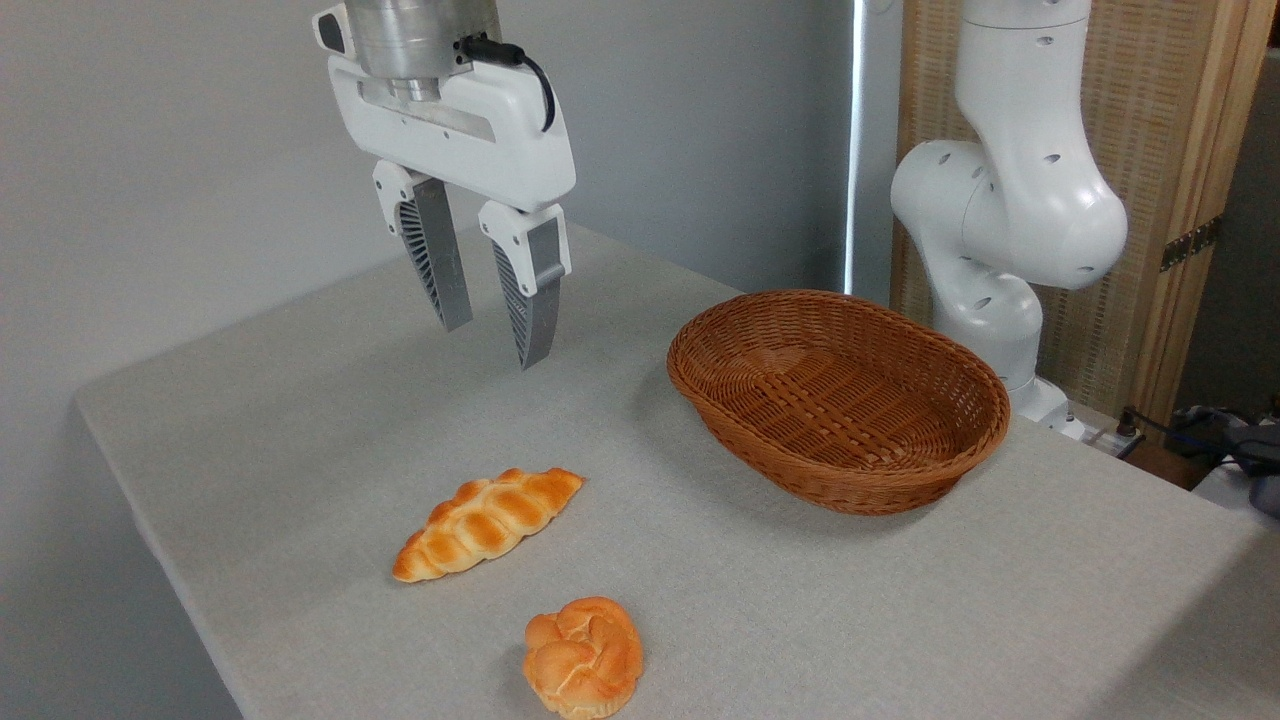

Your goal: Put bread into the basket

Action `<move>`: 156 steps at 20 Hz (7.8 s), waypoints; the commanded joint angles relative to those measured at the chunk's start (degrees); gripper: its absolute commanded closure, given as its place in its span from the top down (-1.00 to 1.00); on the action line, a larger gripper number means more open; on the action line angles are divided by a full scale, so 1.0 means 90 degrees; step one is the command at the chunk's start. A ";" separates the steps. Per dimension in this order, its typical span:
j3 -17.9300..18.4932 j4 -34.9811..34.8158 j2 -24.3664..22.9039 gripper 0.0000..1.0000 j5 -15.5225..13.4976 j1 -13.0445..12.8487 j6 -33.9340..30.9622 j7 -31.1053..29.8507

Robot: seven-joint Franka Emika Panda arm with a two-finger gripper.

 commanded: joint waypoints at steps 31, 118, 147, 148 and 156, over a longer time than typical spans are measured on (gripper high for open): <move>-0.0206 -0.2166 0.0393 1.00 0.0055 -0.0482 0.2428 0.0114; 0.0458 -0.5975 -0.4031 1.00 0.0280 -0.1312 -0.0209 0.1267; 0.0546 -0.4259 -0.3690 1.00 0.0270 -0.1381 -0.0287 0.1277; 0.0614 -0.3976 -0.3573 1.00 0.0261 -0.1371 -0.0297 0.1248; 0.1162 -0.1283 -0.1603 1.00 0.0144 -0.1390 -0.0394 0.0752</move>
